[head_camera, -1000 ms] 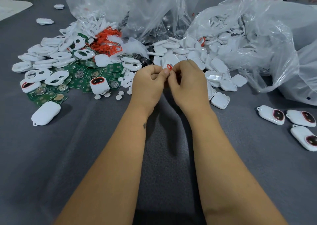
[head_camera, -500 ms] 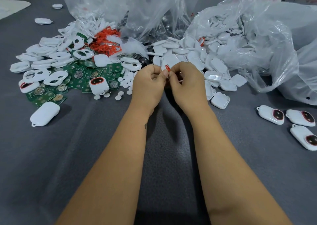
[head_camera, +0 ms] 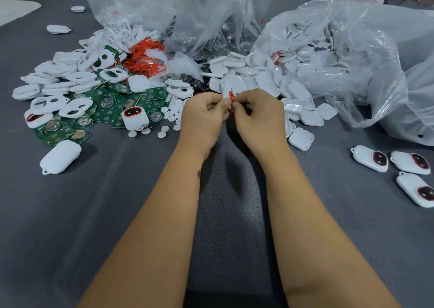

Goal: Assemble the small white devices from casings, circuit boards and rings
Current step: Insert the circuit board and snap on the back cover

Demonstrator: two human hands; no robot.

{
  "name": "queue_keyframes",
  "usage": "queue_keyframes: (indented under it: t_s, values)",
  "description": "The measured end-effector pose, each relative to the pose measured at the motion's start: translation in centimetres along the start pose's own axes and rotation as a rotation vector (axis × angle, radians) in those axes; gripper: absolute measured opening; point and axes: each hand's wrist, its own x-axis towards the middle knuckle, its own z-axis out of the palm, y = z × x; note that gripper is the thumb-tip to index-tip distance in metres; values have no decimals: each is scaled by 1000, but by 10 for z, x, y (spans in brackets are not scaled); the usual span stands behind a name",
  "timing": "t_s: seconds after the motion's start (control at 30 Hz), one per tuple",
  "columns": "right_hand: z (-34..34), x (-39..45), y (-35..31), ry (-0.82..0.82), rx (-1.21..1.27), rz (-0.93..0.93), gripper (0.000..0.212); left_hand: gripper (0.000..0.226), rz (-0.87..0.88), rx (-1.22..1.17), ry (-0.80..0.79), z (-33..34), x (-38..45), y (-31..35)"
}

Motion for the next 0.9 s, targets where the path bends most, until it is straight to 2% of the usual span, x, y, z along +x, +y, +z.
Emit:
queue_keyframes:
  t_s: [0.2, 0.37, 0.67, 0.9]
  values:
    - [-2, 0, -4, 2, 100, 77, 18, 16, -35, -76, 6, 1, 1, 1]
    - [-2, 1, -2, 15, 89, 77, 9, 19, -7, 33, 16, 1, 1, 1]
    - [3, -2, -1, 29, -104, -118, 12, 8, 43, 330, 67, 4, 1, 0]
    - [4, -2, 0, -19, -126, -139, 13, 10, 55, 380, 67, 3, 1, -1]
